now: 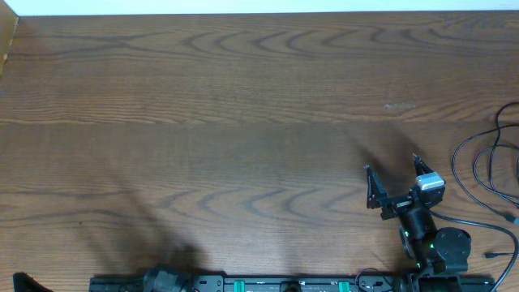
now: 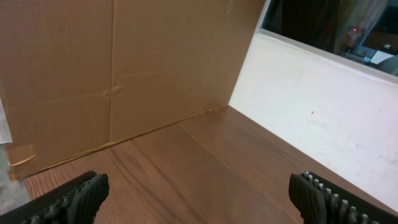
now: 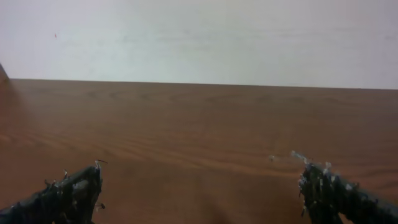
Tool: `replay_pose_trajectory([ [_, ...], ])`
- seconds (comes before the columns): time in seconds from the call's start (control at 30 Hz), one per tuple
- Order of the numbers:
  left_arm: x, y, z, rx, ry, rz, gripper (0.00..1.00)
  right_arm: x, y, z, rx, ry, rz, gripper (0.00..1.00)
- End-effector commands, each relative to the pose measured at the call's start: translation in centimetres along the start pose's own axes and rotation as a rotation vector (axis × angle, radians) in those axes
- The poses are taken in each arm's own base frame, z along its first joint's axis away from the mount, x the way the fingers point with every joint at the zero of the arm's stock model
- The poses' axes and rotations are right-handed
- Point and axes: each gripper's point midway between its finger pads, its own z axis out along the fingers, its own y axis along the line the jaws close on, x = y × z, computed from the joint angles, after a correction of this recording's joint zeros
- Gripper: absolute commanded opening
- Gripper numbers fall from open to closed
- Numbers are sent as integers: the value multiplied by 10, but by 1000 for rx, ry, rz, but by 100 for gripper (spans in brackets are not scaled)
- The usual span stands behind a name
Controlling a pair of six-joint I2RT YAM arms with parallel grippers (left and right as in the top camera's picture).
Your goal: Untangle cables
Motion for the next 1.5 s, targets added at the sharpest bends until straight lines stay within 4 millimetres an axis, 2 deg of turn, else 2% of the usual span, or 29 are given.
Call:
replay_pose_trajectory([
  [0.0, 0, 3, 0, -22, -6, -5, 98, 1, -1, 0, 6, 1, 9, 99],
  [0.87, 0, 4, 0, -21, -6, -4, 98, 1, -1, 0, 6, 1, 9, 99],
  [0.93, 8, -8, 0, 50, 34, 2, 98, 1, -1, 0, 6, 1, 9, 99],
  [1.03, 25, -45, -8, 268, 133, 2, 98, 1, -1, 0, 6, 1, 9, 99],
  [1.13, 32, -65, -13, 366, 200, -117, 98, 1, -1, 0, 6, 1, 9, 99],
  [1.23, 37, -91, -14, 452, 229, -150, 98, 1, -1, 0, 6, 1, 9, 99],
  [1.33, 45, -113, -5, 463, 223, -161, 98, 1, -1, 0, 6, 1, 9, 99],
  [1.47, 67, -150, 16, 478, 200, -137, 98, 1, -1, 0, 6, 1, 9, 99],
])
